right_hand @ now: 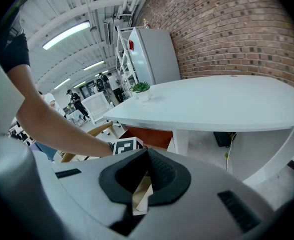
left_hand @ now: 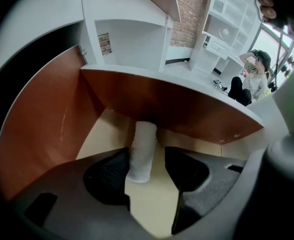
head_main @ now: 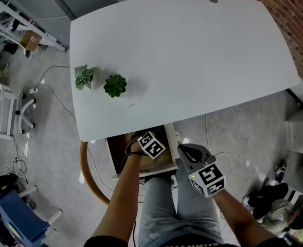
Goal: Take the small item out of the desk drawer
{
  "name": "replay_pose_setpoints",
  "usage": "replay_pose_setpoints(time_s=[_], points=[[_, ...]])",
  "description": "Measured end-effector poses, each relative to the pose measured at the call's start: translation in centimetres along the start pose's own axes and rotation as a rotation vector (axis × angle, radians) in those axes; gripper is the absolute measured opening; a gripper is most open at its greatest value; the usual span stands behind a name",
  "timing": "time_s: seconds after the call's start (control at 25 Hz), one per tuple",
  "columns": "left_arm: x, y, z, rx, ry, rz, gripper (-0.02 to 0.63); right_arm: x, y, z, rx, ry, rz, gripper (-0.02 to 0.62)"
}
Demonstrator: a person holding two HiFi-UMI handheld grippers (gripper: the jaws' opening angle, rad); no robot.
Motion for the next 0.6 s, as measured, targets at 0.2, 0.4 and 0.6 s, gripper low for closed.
replay_pose_setpoints(time_s=[0.2,0.4,0.6], points=[[0.61,-0.09,0.39,0.04,0.043,0.034,0.207,-0.23,-0.17,-0.04,0.005,-0.001,0.0,-0.003],[1.05,-0.04,0.11,0.024,0.068,0.031,0.132,-0.13,-0.2,0.16,0.006,-0.004,-0.003,-0.003],[0.75,-0.33,-0.02,0.032,0.069,0.058,0.13,-0.04,-0.11,0.22,0.004,-0.004,-0.001,-0.003]])
Point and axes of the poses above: the fingertips, and each gripper's own axes: z forward along the fingers, x to its left, y out of its top, the point moved 3 cm from there along -z, backward along the fingers, and after that the axes turned 2 degrees about -y, right-handed, at the moved point
